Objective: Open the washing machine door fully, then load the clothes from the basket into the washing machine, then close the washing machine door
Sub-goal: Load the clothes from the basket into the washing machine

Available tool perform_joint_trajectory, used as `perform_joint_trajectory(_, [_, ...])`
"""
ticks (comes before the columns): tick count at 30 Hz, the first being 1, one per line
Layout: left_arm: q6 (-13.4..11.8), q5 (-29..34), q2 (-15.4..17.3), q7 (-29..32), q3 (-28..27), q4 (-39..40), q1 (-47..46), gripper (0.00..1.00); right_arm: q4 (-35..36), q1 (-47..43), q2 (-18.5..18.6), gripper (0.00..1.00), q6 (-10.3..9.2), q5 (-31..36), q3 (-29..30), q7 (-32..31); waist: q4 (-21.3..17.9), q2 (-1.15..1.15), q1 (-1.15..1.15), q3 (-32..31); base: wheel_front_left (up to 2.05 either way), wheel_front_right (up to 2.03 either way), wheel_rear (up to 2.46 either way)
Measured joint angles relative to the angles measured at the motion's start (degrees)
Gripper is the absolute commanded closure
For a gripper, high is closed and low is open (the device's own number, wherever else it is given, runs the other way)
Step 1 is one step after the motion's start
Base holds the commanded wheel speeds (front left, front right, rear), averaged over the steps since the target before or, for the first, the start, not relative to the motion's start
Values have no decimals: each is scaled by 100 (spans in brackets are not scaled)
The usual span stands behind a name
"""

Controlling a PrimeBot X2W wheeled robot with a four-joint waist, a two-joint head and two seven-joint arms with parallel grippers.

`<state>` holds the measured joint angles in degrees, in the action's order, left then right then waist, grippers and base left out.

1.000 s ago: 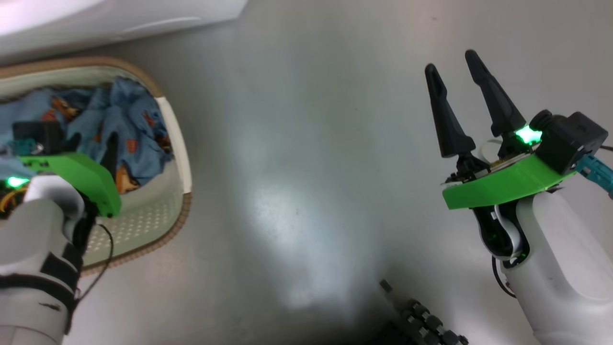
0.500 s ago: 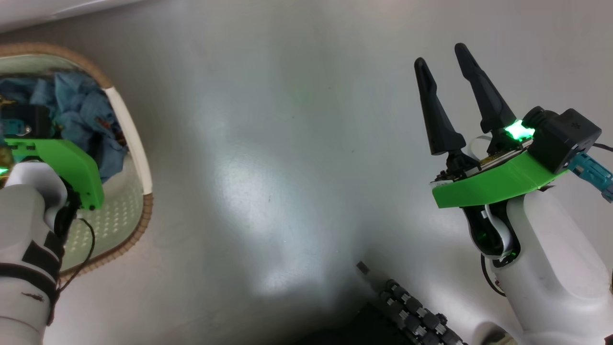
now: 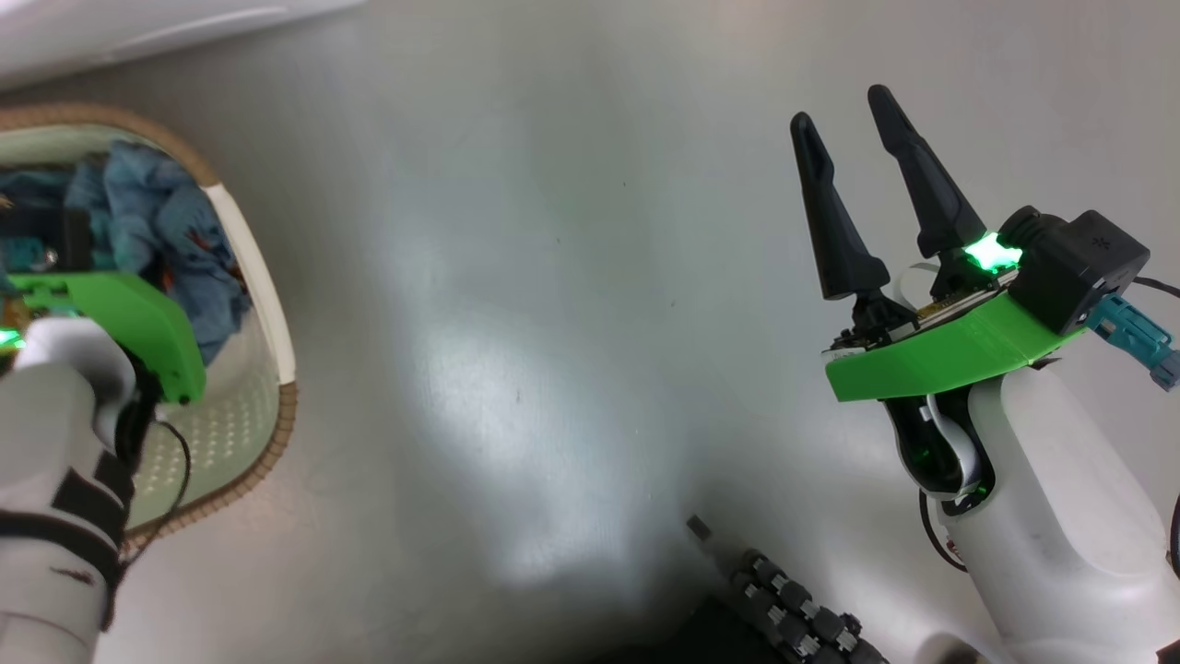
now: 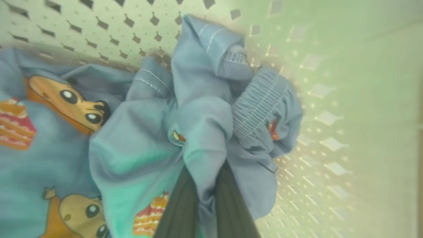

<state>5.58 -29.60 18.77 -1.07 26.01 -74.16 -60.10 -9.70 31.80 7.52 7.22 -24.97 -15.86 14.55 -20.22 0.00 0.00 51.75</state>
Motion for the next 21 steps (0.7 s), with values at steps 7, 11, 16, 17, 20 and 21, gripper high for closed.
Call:
perform_joint_trajectory(7, [101,-124,-166,-403,-15,-2,366,100,-55,-3,11,0,0,26,11,0,83,0,0,-332,0,0,0])
perform_joint_trajectory(11, [155,-305,-302,-715,-24,23,595,100,-118,-17,54,0,0,25,25,0,149,0,-1,-624,0,0,0])
perform_joint_trajectory(16, [163,-454,-419,-1060,-19,196,939,100,-213,-142,149,0,0,25,66,0,240,0,-1,-1060,0,0,0])
perform_joint_trajectory(17, [163,-499,-436,-1106,-7,271,1027,100,-234,-192,171,0,0,24,71,0,260,0,-1,-1161,0,0,0])
perform_joint_trajectory(20, [164,-717,-506,-1233,78,603,1410,100,-349,-428,254,0,0,23,77,0,351,0,-1,-1561,0,0,0])
perform_joint_trajectory(21, [164,-753,-511,-1259,104,684,1500,100,-379,-481,278,0,0,22,80,0,376,0,-1,-1663,0,0,0])
